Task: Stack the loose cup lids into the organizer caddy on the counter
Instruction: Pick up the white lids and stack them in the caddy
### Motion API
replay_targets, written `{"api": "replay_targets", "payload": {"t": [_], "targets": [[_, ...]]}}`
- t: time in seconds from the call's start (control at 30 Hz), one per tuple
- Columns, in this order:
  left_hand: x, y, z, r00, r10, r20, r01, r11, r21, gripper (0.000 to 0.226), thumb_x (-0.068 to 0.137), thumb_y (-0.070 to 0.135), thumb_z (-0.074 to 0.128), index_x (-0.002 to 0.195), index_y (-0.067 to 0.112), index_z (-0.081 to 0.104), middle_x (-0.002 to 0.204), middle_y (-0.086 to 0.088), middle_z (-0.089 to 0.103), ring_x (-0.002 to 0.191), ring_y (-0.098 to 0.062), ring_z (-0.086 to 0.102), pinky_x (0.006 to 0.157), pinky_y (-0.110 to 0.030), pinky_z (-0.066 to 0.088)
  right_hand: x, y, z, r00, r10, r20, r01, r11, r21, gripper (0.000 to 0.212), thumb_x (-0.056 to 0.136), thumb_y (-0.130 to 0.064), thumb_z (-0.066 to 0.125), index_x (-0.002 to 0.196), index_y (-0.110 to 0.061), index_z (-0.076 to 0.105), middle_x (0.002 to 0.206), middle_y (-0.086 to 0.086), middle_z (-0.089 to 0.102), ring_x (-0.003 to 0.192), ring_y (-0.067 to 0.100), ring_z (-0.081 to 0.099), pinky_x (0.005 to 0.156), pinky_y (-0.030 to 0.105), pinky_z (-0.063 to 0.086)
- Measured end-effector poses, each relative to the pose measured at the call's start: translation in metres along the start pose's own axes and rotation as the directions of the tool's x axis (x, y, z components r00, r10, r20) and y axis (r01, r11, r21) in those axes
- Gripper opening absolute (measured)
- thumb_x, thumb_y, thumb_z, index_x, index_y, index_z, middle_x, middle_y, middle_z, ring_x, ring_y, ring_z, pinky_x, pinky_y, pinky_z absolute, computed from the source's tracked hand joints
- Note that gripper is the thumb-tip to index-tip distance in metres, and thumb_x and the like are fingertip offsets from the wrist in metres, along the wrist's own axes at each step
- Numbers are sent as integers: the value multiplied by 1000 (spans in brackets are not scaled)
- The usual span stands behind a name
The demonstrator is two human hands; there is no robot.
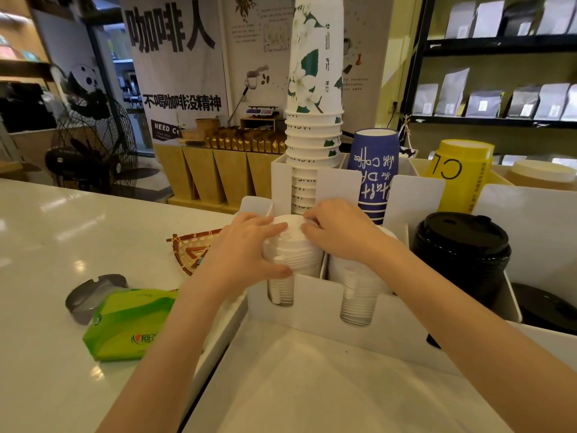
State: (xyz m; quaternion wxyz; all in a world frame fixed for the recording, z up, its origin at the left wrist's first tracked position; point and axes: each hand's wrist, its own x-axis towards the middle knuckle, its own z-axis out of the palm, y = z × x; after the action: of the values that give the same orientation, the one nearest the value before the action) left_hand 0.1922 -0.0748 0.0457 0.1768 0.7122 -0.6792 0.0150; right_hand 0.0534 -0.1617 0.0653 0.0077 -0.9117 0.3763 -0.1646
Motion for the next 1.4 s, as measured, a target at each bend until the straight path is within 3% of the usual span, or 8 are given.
{"api": "replay_targets", "payload": {"t": [0.07, 0.13, 0.2, 0.4, 0.77, 1.0, 1.17, 1.4], "targets": [[-2, 0, -1, 1000, -8, -10, 8, 1000, 7, 77, 65, 54, 66, 132, 32, 36, 143, 6, 40, 130, -15, 27, 105, -40, 28, -1, -2, -1, 999, -18, -30, 18, 1000, 2, 28, 89, -26, 38, 77, -15, 62, 79, 5, 62, 84, 28, 55, 75, 39, 45], [-3, 4, -3, 1000, -4, -22, 5, 999, 52, 76, 66, 56, 64, 132, 30, 37, 141, 6, 43, 129, -17, 30, 104, -41, 29, -2, -4, -2, 999, -20, -35, 19, 999, -26, 33, 90, -25, 37, 102, -11, 64, 101, 11, 68, 94, 30, 58, 85, 44, 47], [-3, 9, -3, 1000, 6, -29, -3, 996, 93, 74, 67, 55, 64, 131, 29, 38, 140, 5, 45, 128, -17, 32, 104, -41, 30, -3, -5, -1, 1000, -19, -16, 18, 999, -49, 34, 92, -24, 35, 109, -10, 62, 107, 12, 67, 97, 30, 59, 86, 45, 48], [-7, 7, -11, 998, 5, 55, -8, 999, 46, 72, 69, 42, 68, 133, 29, 36, 146, 3, 37, 132, -18, 29, 108, -41, 27, 3, -5, -1, 997, 6, 82, -6, 1000, -4, 32, 93, -18, 35, 112, -7, 59, 114, 15, 63, 102, 31, 57, 90, 45, 47], [-4, 8, -11, 1000, 10, -6, -10, 999, -30, 53, 80, 10, 60, 128, 25, 43, 144, 2, 40, 124, -20, 45, 105, -34, 34, -5, -7, -5, 1000, -11, 14, 11, 1000, -23, 34, 90, -28, 40, 105, -6, 61, 105, 15, 65, 95, 30, 59, 84, 44, 48], [-2, 2, -8, 998, 32, -53, -33, 999, -24, 49, 82, 7, 58, 127, 22, 46, 142, -1, 43, 131, -20, 35, 108, -33, 27, -10, -7, -7, 1000, 0, -18, -1, 999, -48, 40, 89, -39, 43, 106, -9, 61, 105, 12, 65, 96, 28, 58, 85, 43, 47], [0, 1, -4, 998, 19, -57, -23, 997, -76, 45, 86, 4, 48, 128, 21, 45, 144, 1, 40, 133, -19, 32, 110, -33, 25, -13, -8, -5, 1000, -14, -21, 9, 976, -219, 53, 86, -54, 36, 112, -13, 58, 112, 9, 62, 107, 26, 48, 91, 43, 35], [2, 1, -2, 999, 23, -38, -24, 999, -23, 46, 87, 7, 47, 130, 22, 41, 146, 3, 37, 135, -19, 28, 111, -34, 21, -13, -11, -7, 1000, -5, 12, 7, 970, -243, 55, 86, -56, 34, 113, -14, 57, 115, 9, 61, 109, 25, 47, 95, 43, 35]]}}
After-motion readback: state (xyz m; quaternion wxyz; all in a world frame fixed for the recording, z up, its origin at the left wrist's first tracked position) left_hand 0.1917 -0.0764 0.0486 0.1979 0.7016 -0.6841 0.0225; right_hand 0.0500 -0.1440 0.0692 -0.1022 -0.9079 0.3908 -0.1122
